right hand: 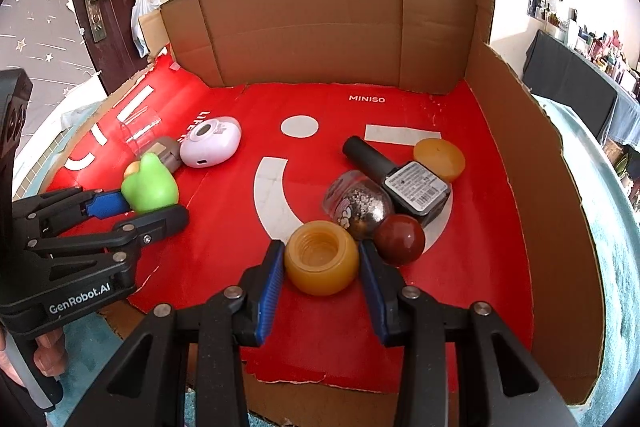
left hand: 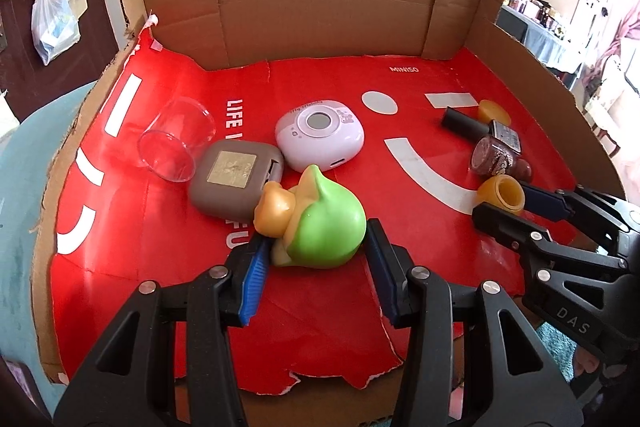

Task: Organize rigid objects
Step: 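Lower the duck toy and ring holder onto the box floor with both grippers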

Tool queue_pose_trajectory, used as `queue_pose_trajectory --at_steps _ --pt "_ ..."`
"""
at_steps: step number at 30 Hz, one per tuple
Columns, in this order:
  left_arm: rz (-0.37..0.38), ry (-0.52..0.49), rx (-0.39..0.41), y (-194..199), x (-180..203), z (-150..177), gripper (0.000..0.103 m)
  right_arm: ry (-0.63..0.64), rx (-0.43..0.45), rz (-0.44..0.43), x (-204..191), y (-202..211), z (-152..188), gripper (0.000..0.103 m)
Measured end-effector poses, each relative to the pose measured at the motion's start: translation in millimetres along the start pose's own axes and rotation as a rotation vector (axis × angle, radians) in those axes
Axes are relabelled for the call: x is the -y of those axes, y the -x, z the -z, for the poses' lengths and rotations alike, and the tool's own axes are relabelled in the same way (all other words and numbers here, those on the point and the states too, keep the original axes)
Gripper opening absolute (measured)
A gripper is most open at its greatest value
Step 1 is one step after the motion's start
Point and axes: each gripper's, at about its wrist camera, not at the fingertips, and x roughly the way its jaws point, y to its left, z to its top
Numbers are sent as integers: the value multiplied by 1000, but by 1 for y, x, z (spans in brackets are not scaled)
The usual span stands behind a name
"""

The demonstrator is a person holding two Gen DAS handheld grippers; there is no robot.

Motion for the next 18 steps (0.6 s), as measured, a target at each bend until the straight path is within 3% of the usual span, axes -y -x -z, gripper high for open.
queue_pose_trajectory --at_steps 18 --pt "-35 -6 13 -2 2 1 45 33 13 53 -8 -1 2 40"
